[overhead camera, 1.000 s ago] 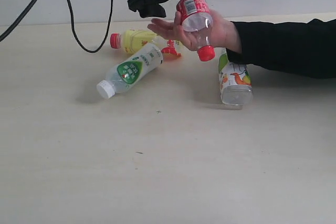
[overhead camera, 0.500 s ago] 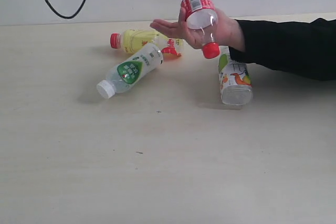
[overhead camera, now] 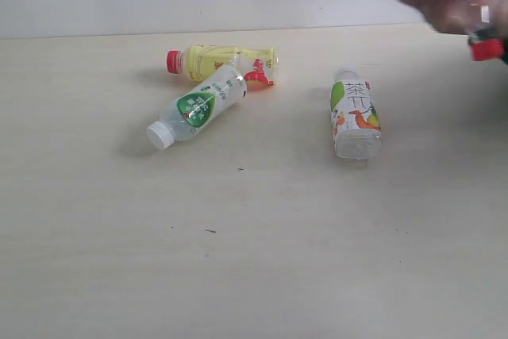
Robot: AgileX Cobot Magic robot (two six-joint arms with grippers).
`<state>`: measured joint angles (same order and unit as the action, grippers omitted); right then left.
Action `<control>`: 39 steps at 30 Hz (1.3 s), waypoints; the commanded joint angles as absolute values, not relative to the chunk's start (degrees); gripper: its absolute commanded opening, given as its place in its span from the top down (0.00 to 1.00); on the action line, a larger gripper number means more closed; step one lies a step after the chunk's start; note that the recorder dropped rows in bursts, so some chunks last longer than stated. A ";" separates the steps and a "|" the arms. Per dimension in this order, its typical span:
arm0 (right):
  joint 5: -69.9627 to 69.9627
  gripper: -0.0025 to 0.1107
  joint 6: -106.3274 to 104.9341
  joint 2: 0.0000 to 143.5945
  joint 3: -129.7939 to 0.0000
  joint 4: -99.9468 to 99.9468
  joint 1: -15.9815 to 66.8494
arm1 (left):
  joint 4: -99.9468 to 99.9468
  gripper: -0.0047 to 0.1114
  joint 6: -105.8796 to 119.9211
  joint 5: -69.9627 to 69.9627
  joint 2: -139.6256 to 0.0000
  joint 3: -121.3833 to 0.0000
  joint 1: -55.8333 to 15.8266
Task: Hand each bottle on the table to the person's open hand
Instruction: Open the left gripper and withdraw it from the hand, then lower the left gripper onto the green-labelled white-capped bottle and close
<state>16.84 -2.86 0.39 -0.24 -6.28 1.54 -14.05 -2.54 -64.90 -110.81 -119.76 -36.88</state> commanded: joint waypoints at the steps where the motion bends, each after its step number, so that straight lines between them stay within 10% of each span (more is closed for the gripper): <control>1: 16.52 0.98 -2.93 0.00 0.00 -6.06 1.30 | -13.72 0.06 0.00 -66.05 -106.57 -115.86 -39.98; 22: 16.52 0.98 -2.93 0.00 0.00 -6.06 1.30 | -11.41 0.06 10.24 -52.87 -92.49 -79.06 -40.56; 39: 16.52 0.98 -2.93 0.00 0.00 -6.06 1.30 | 11.37 0.06 -6.77 -33.81 -108.72 -78.84 -35.31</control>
<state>16.84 -2.86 0.39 -0.24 -6.28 1.54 10.09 -5.34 -35.09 -105.90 -77.25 -36.95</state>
